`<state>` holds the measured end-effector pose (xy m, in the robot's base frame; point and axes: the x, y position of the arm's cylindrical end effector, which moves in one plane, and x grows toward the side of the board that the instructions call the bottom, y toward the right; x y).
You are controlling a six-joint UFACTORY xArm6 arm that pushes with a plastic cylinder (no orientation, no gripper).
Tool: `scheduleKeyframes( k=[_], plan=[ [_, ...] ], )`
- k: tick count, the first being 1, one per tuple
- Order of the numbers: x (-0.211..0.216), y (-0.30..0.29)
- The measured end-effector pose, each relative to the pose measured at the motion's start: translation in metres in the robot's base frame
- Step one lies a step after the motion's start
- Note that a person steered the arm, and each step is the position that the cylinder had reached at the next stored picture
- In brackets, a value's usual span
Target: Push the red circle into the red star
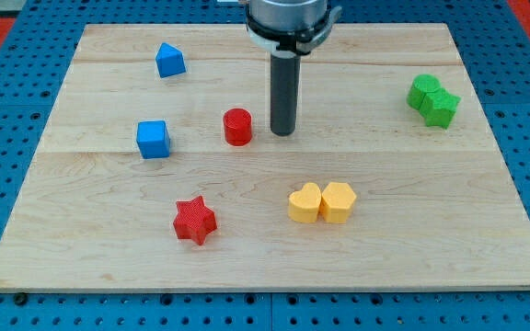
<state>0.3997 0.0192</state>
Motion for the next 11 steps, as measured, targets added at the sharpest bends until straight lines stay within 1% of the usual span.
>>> scheduleKeyframes(
  k=[2,3,4,8,11],
  plan=[
    [-0.03,-0.043],
    [-0.025,-0.053],
    [-0.003,-0.053],
    [0.057,-0.076],
    [0.085,-0.08]
  ],
)
